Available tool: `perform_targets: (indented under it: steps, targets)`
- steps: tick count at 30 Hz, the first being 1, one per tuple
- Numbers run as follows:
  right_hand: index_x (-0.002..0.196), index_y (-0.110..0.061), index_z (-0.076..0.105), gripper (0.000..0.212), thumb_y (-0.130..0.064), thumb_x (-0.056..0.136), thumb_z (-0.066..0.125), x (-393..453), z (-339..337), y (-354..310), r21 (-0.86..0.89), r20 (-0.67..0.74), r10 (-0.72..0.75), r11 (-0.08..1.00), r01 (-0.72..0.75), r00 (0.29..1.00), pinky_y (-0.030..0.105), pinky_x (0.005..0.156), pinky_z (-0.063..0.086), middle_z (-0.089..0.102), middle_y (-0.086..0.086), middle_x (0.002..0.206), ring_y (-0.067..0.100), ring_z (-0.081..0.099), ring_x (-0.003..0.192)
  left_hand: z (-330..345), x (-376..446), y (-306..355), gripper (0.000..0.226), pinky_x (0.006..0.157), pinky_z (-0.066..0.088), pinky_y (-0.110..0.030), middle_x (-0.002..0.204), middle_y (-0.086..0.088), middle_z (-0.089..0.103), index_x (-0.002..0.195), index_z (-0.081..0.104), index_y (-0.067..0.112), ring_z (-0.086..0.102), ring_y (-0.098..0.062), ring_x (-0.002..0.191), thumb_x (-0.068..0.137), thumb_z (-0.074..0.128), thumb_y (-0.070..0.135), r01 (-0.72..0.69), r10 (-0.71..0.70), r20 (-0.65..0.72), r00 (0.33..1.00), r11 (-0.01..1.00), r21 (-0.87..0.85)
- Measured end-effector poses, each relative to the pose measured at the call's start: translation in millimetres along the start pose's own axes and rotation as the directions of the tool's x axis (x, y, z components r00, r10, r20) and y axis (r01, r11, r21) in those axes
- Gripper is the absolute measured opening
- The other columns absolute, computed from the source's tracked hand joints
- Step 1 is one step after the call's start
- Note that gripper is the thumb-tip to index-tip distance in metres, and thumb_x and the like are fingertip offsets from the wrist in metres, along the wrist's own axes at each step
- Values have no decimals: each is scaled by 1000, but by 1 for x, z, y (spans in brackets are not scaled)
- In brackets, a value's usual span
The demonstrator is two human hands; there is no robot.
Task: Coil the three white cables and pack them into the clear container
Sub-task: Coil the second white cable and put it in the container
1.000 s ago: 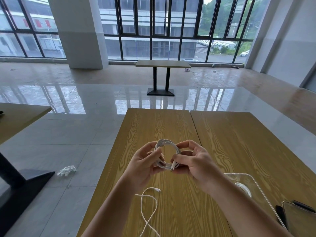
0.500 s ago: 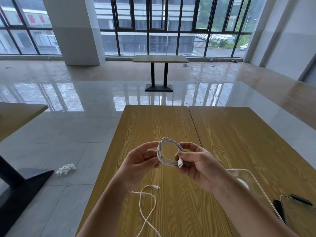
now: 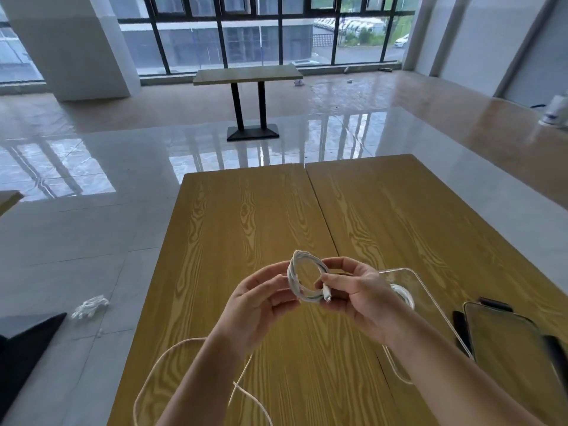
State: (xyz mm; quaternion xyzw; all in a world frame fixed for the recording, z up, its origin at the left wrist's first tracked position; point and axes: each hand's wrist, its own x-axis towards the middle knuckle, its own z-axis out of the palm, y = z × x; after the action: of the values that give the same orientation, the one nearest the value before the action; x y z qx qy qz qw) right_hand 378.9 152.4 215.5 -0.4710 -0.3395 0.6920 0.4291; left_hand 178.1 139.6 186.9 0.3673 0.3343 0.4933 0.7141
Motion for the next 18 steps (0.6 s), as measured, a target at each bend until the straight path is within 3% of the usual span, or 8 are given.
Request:
perform_targets:
  steps: [4, 7, 10, 18]
  targets:
    - [111, -5, 69, 23, 3, 90, 66, 4, -34, 3, -19, -16, 17, 1000, -17, 1000, 34, 63, 62, 74, 14, 80, 21, 72, 69, 21, 23, -21, 27, 74, 58, -31, 89, -11, 74, 110, 75, 10, 72, -21, 83, 87, 65, 20, 55, -48, -124, 991, 997, 52]
    - [111, -4, 67, 24, 5, 89, 66, 10, -65, 5, -11, -52, 32, 999, -33, 998, 35, 65, 61, 75, 14, 82, 22, 73, 72, 35, 42, -42, 22, 74, 58, -32, 89, -10, 74, 111, 73, 8, 72, -20, 81, 92, 63, 11, 135, -104, -221, 970, 982, 129]
    - [108, -2, 65, 21, 5, 88, 68, 14, -94, 13, -1, -104, 64, 998, -65, 992, 36, 66, 61, 76, 16, 86, 25, 74, 76, 46, 55, -60, 19, 77, 58, -33, 91, -10, 77, 110, 71, 9, 72, -19, 82, 93, 63, 8, 207, -158, -252, 955, 961, 183]
    - [103, -1, 68, 16, 6, 89, 65, 23, -167, 31, 29, -221, 157, 988, -155, 963, 36, 68, 61, 73, 18, 92, 28, 74, 81, 84, 96, -110, 12, 64, 56, -25, 85, -7, 78, 103, 72, 11, 73, -17, 77, 92, 67, 12, 353, -251, -329, 910, 886, 301]
